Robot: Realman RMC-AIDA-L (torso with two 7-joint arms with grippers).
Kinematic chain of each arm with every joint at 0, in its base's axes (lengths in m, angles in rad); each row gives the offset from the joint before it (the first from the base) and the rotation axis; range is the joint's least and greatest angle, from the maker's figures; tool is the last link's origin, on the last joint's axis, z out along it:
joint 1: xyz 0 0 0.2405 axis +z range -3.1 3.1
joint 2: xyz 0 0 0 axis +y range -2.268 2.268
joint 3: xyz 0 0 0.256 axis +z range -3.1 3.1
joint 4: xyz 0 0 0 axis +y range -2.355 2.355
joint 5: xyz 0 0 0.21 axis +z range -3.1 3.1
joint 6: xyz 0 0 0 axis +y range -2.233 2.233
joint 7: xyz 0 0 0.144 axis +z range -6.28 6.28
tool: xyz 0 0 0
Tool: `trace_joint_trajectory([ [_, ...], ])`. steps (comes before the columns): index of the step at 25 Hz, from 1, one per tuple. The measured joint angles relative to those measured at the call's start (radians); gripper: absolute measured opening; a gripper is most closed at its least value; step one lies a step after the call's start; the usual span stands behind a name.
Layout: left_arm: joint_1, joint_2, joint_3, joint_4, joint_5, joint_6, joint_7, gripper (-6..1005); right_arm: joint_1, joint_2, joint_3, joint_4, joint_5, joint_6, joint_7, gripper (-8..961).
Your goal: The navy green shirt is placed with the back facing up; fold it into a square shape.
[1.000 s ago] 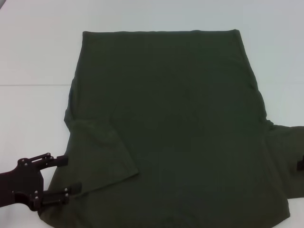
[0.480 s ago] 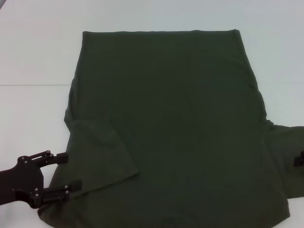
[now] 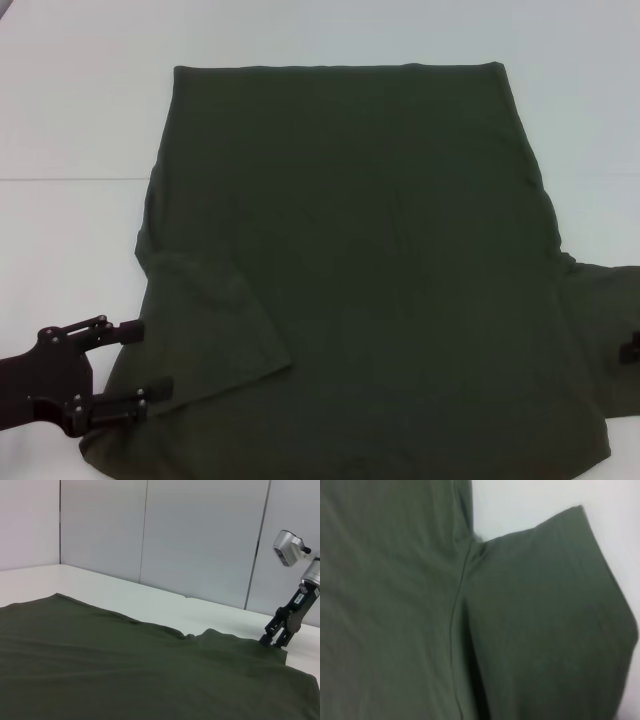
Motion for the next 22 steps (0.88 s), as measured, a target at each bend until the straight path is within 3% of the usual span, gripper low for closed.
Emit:
trace_joint_trajectory([
  [16, -0.002, -0.002, 0.000, -0.001, 0.000, 0.000, 0.000, 823, -0.003, 0.002, -0.002, 0.015, 0.050, 0.008, -0.014, 885],
  [22, -0.003, -0.002, 0.000, 0.000, 0.000, 0.000, 0.000, 823, -0.004, 0.001, -0.003, 0.007, 0.049, 0.010, -0.011, 844],
])
